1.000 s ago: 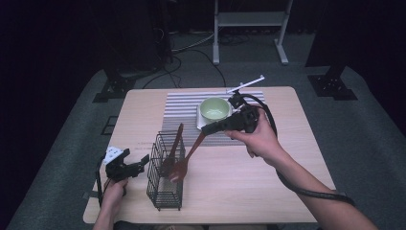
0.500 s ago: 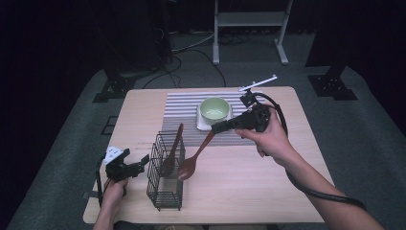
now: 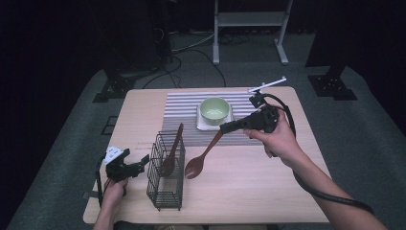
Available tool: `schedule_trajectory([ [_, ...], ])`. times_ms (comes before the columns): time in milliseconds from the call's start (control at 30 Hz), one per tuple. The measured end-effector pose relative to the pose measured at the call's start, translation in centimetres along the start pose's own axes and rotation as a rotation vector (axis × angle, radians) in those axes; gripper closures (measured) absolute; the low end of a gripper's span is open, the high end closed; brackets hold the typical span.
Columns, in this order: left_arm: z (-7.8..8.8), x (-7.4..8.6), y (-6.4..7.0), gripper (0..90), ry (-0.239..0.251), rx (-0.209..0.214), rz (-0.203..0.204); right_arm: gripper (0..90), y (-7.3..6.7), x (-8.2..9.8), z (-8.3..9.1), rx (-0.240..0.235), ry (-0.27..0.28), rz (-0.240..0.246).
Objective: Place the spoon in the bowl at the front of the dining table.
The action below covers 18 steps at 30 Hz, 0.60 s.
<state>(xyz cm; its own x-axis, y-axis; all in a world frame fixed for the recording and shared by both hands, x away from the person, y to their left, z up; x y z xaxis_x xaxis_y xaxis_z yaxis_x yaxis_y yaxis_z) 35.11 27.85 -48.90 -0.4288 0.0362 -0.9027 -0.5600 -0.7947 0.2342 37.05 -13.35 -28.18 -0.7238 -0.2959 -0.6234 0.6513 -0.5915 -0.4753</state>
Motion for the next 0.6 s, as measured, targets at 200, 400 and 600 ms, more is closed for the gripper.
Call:
schedule_trajectory([
  [200,0.0,0.0,0.0,6.4,0.000,-0.001,0.000,83.3,0.9,0.5,0.1,0.006,-0.001,-0.018],
  [400,0.0,0.0,0.0,6.4,0.000,-0.001,-0.001,83.3,1.6,0.9,0.2,0.011,-0.002,-0.038],
  [600,0.0,0.0,0.0,6.5,0.000,0.000,0.000,83.3,2.3,1.4,0.1,0.014,-0.007,-0.050],
])
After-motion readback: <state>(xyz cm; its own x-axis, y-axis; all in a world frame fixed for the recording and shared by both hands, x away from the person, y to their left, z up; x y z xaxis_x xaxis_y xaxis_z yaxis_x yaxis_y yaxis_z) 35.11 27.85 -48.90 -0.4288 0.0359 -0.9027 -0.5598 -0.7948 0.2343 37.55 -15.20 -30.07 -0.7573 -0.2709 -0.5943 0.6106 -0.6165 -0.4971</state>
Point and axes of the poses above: each handheld gripper's, and its own axes: z roughly backward along the jaws, x roughly out of its underside, y roughly to its right, the point moved 3 cm from there along -z, roughly forward along the jaws, and after that the axes turned 14 degrees about x, right-handed, at the moved point
